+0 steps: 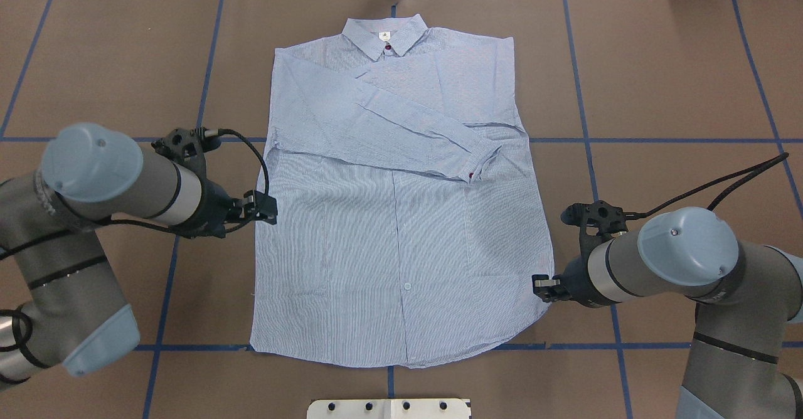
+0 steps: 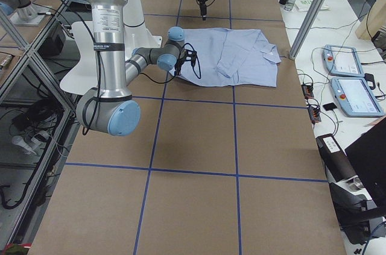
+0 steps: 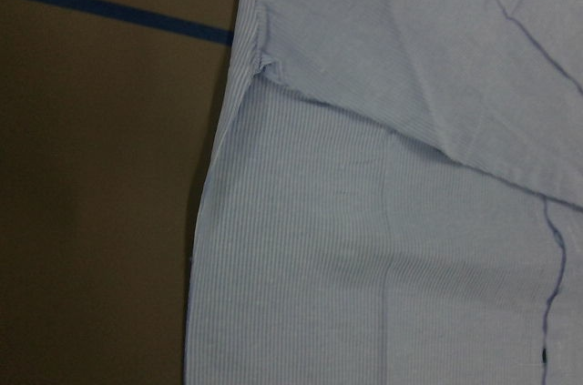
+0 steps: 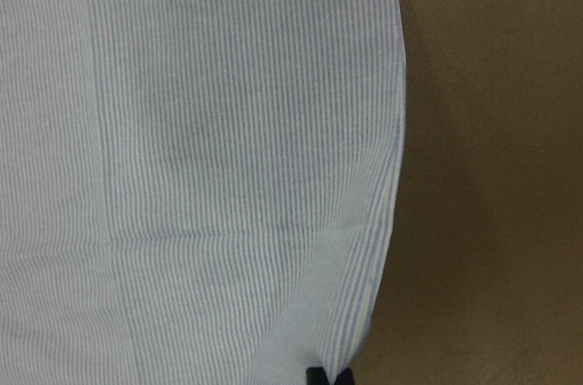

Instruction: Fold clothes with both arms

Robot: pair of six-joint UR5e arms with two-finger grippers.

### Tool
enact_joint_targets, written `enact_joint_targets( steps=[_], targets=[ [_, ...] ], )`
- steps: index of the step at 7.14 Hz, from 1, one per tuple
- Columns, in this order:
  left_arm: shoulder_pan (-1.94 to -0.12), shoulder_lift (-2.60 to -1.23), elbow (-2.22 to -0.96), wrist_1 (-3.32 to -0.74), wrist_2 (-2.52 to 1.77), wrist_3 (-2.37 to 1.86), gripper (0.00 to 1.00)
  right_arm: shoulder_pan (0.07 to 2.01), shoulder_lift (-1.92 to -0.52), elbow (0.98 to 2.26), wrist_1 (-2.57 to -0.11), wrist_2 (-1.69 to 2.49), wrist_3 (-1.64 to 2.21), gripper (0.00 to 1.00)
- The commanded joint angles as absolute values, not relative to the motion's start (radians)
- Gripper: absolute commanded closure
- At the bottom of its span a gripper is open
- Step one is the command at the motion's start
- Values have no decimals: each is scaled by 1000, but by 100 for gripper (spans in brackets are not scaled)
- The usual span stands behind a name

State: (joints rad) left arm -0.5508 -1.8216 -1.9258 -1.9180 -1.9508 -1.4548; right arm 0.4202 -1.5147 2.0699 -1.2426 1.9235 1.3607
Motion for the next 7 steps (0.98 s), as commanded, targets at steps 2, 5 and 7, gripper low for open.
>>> enact_joint_targets(
  steps=[2,5,7],
  targets=[
    [-326,-1798,-1930,-1911,-1827,-1675,1,426,-1506,2079,-1241,1928,1361,100],
    [-264,-1799,-1940,-1853,-1799,-1713,2,431,-1505,2079,-1241,1928,1361,100],
    [-262,-1798,-1940,-1819,-1798,-1713,4,433,-1505,2079,-1243,1928,1361,100]
  ],
)
